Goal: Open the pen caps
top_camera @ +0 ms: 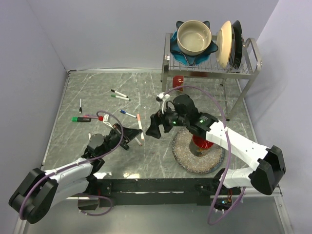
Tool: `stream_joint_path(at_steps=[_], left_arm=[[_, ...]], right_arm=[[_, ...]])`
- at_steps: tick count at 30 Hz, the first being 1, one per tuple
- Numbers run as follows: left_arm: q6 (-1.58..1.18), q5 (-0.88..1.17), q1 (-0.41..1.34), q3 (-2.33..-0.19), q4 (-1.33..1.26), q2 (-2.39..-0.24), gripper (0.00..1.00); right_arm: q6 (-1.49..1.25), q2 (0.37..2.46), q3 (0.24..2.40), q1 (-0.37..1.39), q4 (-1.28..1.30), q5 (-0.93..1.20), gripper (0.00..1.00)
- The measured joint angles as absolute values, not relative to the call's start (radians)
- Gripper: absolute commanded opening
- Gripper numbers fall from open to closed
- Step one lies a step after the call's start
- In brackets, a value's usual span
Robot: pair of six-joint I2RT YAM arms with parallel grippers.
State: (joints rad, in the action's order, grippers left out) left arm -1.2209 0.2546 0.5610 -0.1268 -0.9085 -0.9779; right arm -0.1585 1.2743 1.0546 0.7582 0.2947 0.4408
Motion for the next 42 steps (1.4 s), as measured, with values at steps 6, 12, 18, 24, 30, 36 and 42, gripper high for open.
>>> stream_joint_path(at_steps=[6, 12, 18, 24, 30, 36, 42], left_arm=[[-1.233, 0.215, 0.600, -0.114, -0.979, -1.013, 0.01], [-1.250, 0.197, 0.638, -0.113, -1.068, -1.081, 0.01], [-1.254, 0.185, 0.673, -0.113, -1.127, -1.127, 0.01], [-1.253, 0.173, 0.702, -0.115, -1.148, -1.131, 0.01], [-1.250, 0.158, 0.724, -0.128, -1.147, -1.132, 0.01], [-1.251, 0.150, 0.733, -0.129, -1.146, -1.145, 0.01], [-1.250, 0.143, 0.735, -0.130, -1.146, -1.143, 0.01]], right_arm=[[-0.380, 1.323, 1.055, 0.759, 0.199, 0.446, 0.85], [-0.495, 1.349, 1.042, 0.759, 0.114, 0.464, 0.65], [-0.538, 1.375, 1.027, 0.759, 0.080, 0.441, 0.52], [-0.551, 1.383, 1.006, 0.759, 0.071, 0.404, 0.40], [-0.565, 1.386, 1.005, 0.758, 0.053, 0.415, 0.22], [-0.565, 1.390, 0.991, 0.753, 0.044, 0.436, 0.34], [-0.566, 1.392, 0.974, 0.757, 0.036, 0.474, 0.32]])
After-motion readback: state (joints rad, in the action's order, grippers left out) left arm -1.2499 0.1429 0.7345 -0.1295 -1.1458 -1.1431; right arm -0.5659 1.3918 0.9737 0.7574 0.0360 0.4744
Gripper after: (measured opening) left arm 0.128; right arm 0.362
